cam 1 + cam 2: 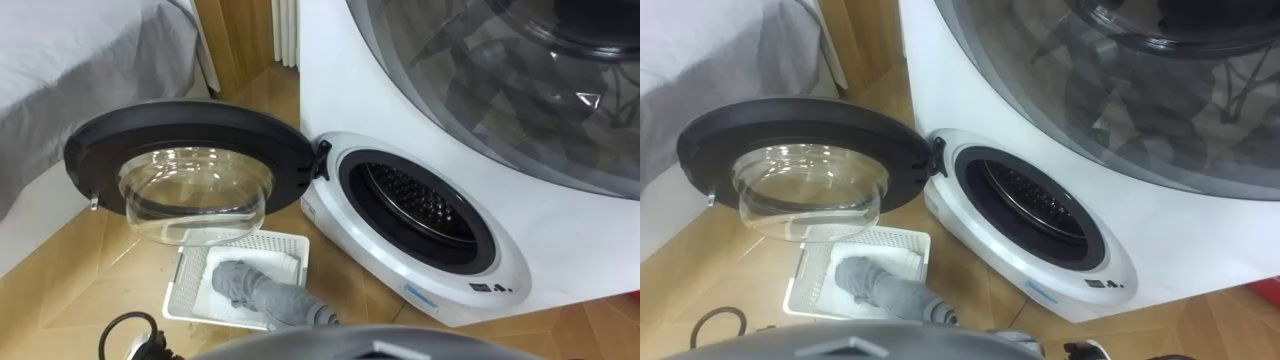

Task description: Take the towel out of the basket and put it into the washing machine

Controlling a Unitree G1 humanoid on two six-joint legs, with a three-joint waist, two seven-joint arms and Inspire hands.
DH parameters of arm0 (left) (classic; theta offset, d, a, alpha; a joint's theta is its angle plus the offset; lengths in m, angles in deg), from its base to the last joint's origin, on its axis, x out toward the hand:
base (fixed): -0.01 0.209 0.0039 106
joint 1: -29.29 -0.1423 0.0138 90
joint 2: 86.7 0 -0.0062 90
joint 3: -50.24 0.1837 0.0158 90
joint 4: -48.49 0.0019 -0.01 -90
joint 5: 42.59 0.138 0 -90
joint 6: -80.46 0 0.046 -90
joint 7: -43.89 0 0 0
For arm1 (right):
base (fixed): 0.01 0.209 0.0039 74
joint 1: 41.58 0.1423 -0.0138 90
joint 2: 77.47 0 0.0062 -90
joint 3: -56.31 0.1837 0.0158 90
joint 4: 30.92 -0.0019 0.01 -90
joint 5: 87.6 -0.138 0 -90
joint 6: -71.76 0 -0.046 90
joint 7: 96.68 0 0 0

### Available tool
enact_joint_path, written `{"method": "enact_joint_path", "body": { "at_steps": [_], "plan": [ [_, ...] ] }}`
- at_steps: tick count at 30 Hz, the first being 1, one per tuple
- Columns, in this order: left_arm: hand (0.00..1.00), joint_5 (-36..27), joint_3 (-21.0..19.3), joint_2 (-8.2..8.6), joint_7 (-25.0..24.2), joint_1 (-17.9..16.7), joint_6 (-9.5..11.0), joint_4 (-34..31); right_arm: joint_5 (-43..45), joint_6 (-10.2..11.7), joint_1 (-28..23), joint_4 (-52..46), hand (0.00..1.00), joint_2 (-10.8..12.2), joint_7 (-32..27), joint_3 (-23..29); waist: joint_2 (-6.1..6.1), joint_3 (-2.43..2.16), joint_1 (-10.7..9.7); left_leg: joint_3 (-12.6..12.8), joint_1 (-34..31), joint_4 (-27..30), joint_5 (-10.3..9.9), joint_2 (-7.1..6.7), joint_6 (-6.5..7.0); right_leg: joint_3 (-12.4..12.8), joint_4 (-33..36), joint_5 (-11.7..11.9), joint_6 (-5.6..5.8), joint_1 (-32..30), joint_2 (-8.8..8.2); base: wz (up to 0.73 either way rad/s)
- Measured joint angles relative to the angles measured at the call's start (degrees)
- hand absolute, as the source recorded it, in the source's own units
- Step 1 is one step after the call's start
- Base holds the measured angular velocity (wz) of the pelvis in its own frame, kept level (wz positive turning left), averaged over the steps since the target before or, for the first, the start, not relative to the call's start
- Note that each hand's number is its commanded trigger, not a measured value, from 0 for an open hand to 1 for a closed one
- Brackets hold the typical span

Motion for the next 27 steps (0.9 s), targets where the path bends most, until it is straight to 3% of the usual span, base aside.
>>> {"method": "enact_joint_path", "body": {
  "at_steps": [12,18,20,23,27],
  "plan": [
    [0.0,0.59,0.14,0.12,-0.02,-0.12,0.06,0.04,-0.51,0.13,0.05,-0.01,0.0,-0.02,-0.11,1.56,0.38,0.05,-0.08,0.82,-0.35,0.03,0.0,0.05,0.0,0.38,0.43,0.0,0.0,-0.74,0.03,-0.02],
    [0.0,0.56,0.22,0.04,-0.02,0.74,1.71,-0.22,-0.7,1.65,0.14,0.13,0.0,-0.15,-0.87,2.13,0.76,0.08,-0.25,1.01,-2.4,0.57,0.01,0.04,0.02,0.59,1.02,0.07,0.0,-2.9,-0.04,-0.01],
    [0.0,0.53,1.91,-0.12,0.04,1.34,2.31,-0.57,-0.89,1.75,0.51,0.12,0.0,-0.36,-1.18,2.12,1.16,0.01,-0.35,1.01,-3.32,0.72,0.02,0.03,0.02,0.58,1.2,0.11,0.01,-3.88,-0.07,0.0],
    [0.0,0.57,4.07,-0.03,0.08,3.78,3.73,-0.57,-0.97,2.1,1.93,0.13,0.0,-1.19,-2.07,2.16,2.0,-0.04,-0.63,0.92,-5.85,1.27,0.07,0.04,0.11,0.45,1.29,0.47,0.04,-6.19,-0.15,0.0],
    [0.0,0.55,6.24,0.28,0.14,8.96,6.57,1.01,-3.39,3.83,4.86,0.79,0.0,-2.61,-2.72,1.97,3.26,0.55,-0.73,1.03,-9.13,1.76,0.29,0.06,0.33,0.72,2.16,1.12,0.11,-9.54,-0.09,-0.05]
  ]
}}
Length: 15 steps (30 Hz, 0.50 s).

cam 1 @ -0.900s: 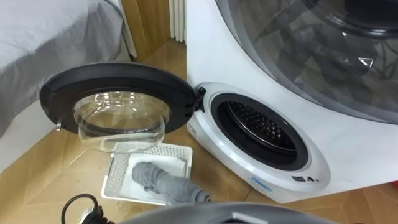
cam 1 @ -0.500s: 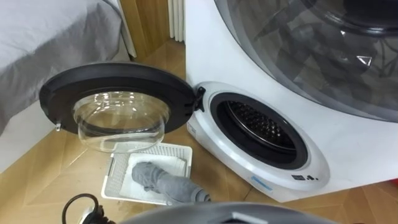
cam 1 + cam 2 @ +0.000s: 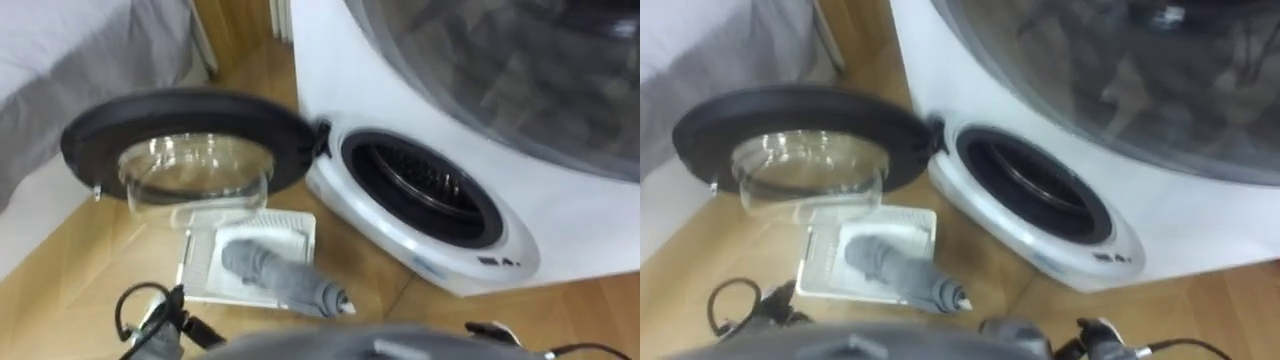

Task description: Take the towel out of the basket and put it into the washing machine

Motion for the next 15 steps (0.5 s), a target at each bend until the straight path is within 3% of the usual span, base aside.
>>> {"method": "enact_joint_path", "body": {
  "at_steps": [4,7,11,13,14,15],
  "plan": [
    [0.0,-0.49,4.03,0.36,0.01,3.61,1.99,1.87,-3.21,2.03,3.32,1.32,0.0,-0.43,-0.01,-1.44,-0.18,0.11,-0.01,0.88,-3.14,0.13,0.21,0.0,0.08,0.93,2.16,0.01,-0.01,-4.31,0.18,-0.21],
    [0.0,0.07,7.16,1.13,-0.08,7.66,4.77,4.57,-7.15,4.54,7.48,3.36,0.0,0.35,-0.02,-3.83,-1.32,0.79,-1.16,0.89,-7.04,2.23,0.22,0.01,0.1,1.19,4.12,0.02,-0.01,-8.31,0.08,-0.1],
    [0.0,0.05,8.99,1.43,-0.09,12.66,6.81,7.75,-10.22,5.6,9.65,3.98,0.0,0.34,0.0,-6.26,-1.83,1.29,-1.64,1.09,-11.14,5.29,0.09,0.11,0.24,1.59,5.94,0.02,-0.02,-11.95,-0.06,-0.04],
    [0.0,0.07,9.09,1.49,-0.16,15.31,7.47,8.55,-11.29,5.71,11.95,4.05,0.0,0.48,0.1,-7.35,-2.07,2.19,-1.71,0.7,-15.04,8.68,-0.03,0.18,0.42,2.32,8.23,0.02,-0.02,-15.57,-0.11,-0.15],
    [0.0,0.07,9.08,1.55,-0.18,15.73,7.71,8.57,-11.93,5.77,12.35,4.02,0.0,0.48,0.09,-7.34,-2.05,2.23,-1.66,0.66,-15.94,9.32,-0.11,0.22,0.51,2.45,8.77,0.02,-0.02,-16.54,-0.08,-0.13],
    [0.0,0.07,9.43,1.59,-0.18,16.62,8.2,8.6,-13.75,6.11,13.18,3.9,0.0,0.56,-0.03,-7.81,-2.04,2.61,-1.63,0.72,-17.59,10.59,-0.17,0.29,0.6,2.5,10.08,0.02,-0.02,-18.44,-0.08,-0.14]
  ]
}}
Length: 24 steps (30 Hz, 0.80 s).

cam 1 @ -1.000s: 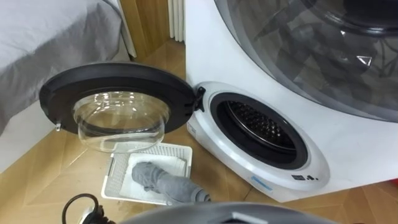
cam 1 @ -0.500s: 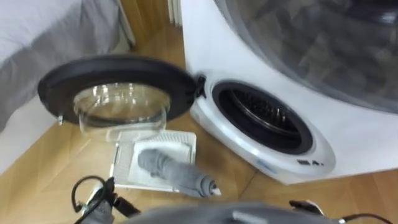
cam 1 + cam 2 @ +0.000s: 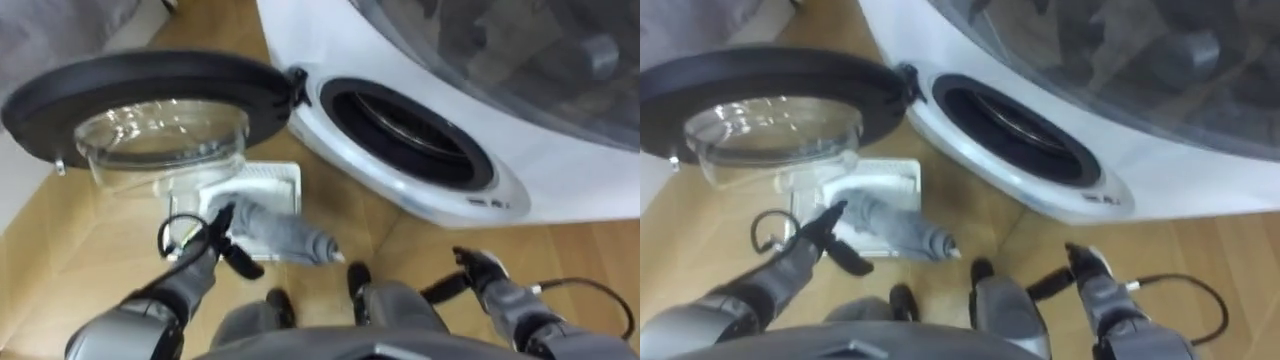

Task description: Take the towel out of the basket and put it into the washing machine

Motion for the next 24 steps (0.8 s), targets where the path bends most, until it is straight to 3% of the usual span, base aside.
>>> {"method": "enact_joint_path", "body": {
  "at_steps": [4,8,10,15,19,24],
  "plan": [
    [0.0,1.48,1.41,-0.15,0.15,4.12,0.39,1.13,-7.01,0.84,3.23,-0.38,0.0,0.67,0.04,-0.62,-0.16,1.07,-1.38,-0.16,-6.98,4.34,-0.19,0.04,0.28,-2.51,4.93,-0.12,-0.15,-7.55,-0.92,-0.03],
    [0.0,4.01,4.3,0.38,1.66,7.75,1.04,1.63,-13.99,2.03,5.51,-1.55,0.0,3.8,1.28,-1.74,-0.37,1.7,-2.8,0.09,-14.85,11.1,-2.46,0.96,0.67,-2.32,10.96,-1.11,-1.18,-15.56,-0.81,0.0],
    [0.0,5.22,6.19,0.76,2.74,9.47,1.2,1.49,-19.01,2.08,5.79,-2.31,0.0,4.87,2.7,-3.76,-0.8,2.16,-3.73,-0.14,-19.48,15.5,-3.72,1.16,1.25,-1.83,15.18,-2.2,-0.8,-20.25,-0.78,0.11],
    [0.0,5.19,10.21,0.31,4.05,11.32,0.97,1.3,-28.02,2.38,6.02,-4.53,0.0,4.49,3.5,-6.42,-0.92,2.19,-5.08,-0.33,-29.12,24.21,-6.52,2.91,2.18,-2.18,21.41,-2.14,-0.76,-29.21,-0.8,-0.09],
    [0.0,5.26,11.9,-0.23,6.27,13.36,1.19,1.08,-31.97,4.27,6.17,-7.48,0.0,4.64,4.87,-7.2,-0.95,2.17,-7.45,-0.4,-36.15,29.03,-7.08,3.56,3.07,-2.28,25.46,-2.13,-0.66,-35.98,-1.1,0.01],
    [0.0,6.31,14.99,-1.27,9.08,15.86,1.67,1.07,-32.84,5.79,7.13,-9.65,0.0,4.51,5.22,-8.4,-0.96,2.15,-8.33,-0.66,-42.65,34.07,-8.35,4.73,3.25,-2.91,29.02,-2.16,-0.84,-42.11,-0.78,-0.04]
  ]
}}
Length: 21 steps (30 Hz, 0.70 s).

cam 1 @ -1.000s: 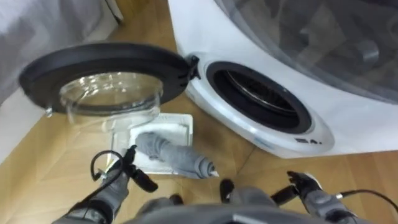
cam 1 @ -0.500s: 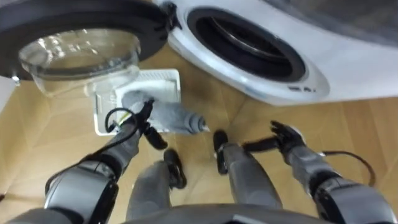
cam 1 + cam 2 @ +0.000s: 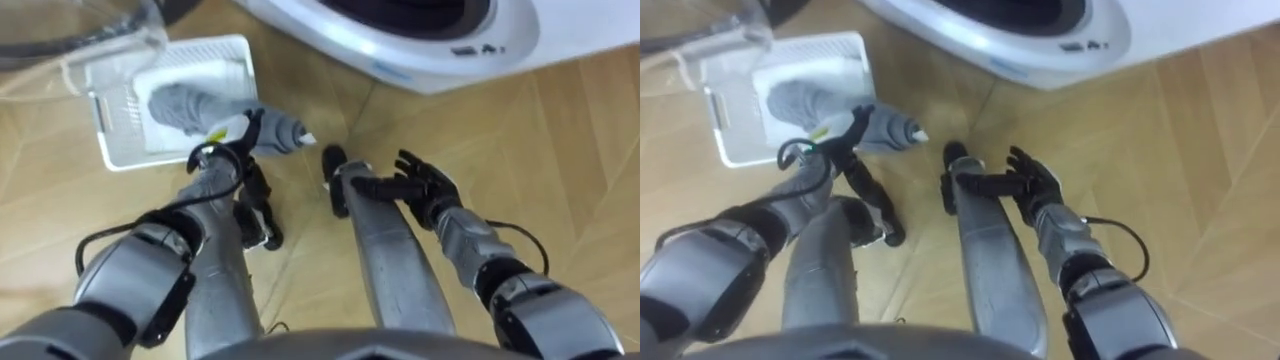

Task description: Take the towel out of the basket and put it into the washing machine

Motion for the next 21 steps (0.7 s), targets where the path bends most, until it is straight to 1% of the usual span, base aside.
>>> {"method": "enact_joint_path", "body": {
  "at_steps": [2,3,4,7,11,14,17,19,21],
  "plan": [
    [0.0,0.0,0.78,-0.32,1.13,0.4,0.19,0.0,0.0,0.15,0.41,-1.1,0.0,-0.01,-0.05,-0.14,0.01,-0.01,-0.46,-0.41,-2.13,1.95,-0.56,0.21,0.1,-0.43,1.6,-0.19,-0.22,-1.97,-0.03,-0.03],
    [0.0,0.07,1.78,-0.53,1.55,0.64,0.28,0.0,-0.03,0.62,0.55,-1.53,0.0,-0.13,-0.07,-0.79,0.02,-0.02,-0.64,-0.66,-3.39,3.18,-1.02,0.29,-0.05,-0.51,2.74,-0.49,-0.23,-3.16,-0.04,0.0],
    [0.0,1.54,2.51,-0.68,2.09,0.77,0.33,-0.11,-0.5,0.99,0.62,-1.87,0.0,-0.37,0.07,-1.34,0.04,-0.03,-0.7,-0.94,-4.6,4.35,-1.36,0.28,0.2,-0.59,3.95,-0.94,-0.21,-4.27,-0.09,0.04],
    [0.0,6.37,3.18,-0.88,3.17,0.95,0.28,-0.16,-2.21,1.96,0.65,-3.06,0.0,-1.18,0.72,-2.37,-0.01,-0.06,-0.71,-1.12,-6.72,6.35,-1.99,0.25,0.23,-0.54,6.38,-1.82,-0.15,-6.58,-0.42,0.09],
    [0.0,11.41,3.29,-1.75,5.05,1.75,-0.02,-0.16,-5.24,2.08,0.65,-4.43,0.0,-1.59,1.72,-2.91,-0.04,-0.08,-1.21,-1.56,-9.24,7.69,-2.16,0.06,0.2,-0.98,7.96,-2.25,-0.36,-9.0,-0.89,0.1],
    [0.0,13.83,4.44,-3.06,7.0,2.31,-0.65,-0.15,-7.55,2.13,0.66,-5.27,0.0,-1.58,2.45,-4.52,-0.04,-0.08,-2.32,-2.39,-11.0,8.53,-2.19,0.0,0.15,-1.78,8.54,-2.45,-0.64,-10.19,-1.04,0.07],
    [0.0,15.75,4.56,-3.36,8.75,2.95,-0.92,-0.16,-7.9,2.13,0.66,-6.03,0.0,-1.59,3.3,-4.56,-0.06,-0.09,-2.63,-2.93,-12.2,9.25,-2.24,0.1,0.09,-2.23,9.13,-2.67,-0.82,-11.1,-1.0,0.02],
    [0.0,15.98,5.16,-3.4,9.85,3.25,-1.09,-0.15,-8.41,2.06,0.69,-6.09,0.0,-1.7,4.24,-4.59,-0.08,-0.1,-2.73,-2.96,-12.59,9.63,-2.4,0.13,0.06,-2.24,9.61,-2.95,-0.87,-11.55,-1.02,0.0],
    [0.0,16.16,5.58,-3.56,10.73,3.76,-1.95,-0.12,-9.3,1.7,0.9,-6.07,0.0,-1.91,4.95,-5.11,-0.07,-0.09,-2.79,-3.12,-12.98,9.81,-2.6,0.25,-0.25,-2.45,9.75,-3.07,-1.03,-11.86,-0.97,0.0]
  ]
}}
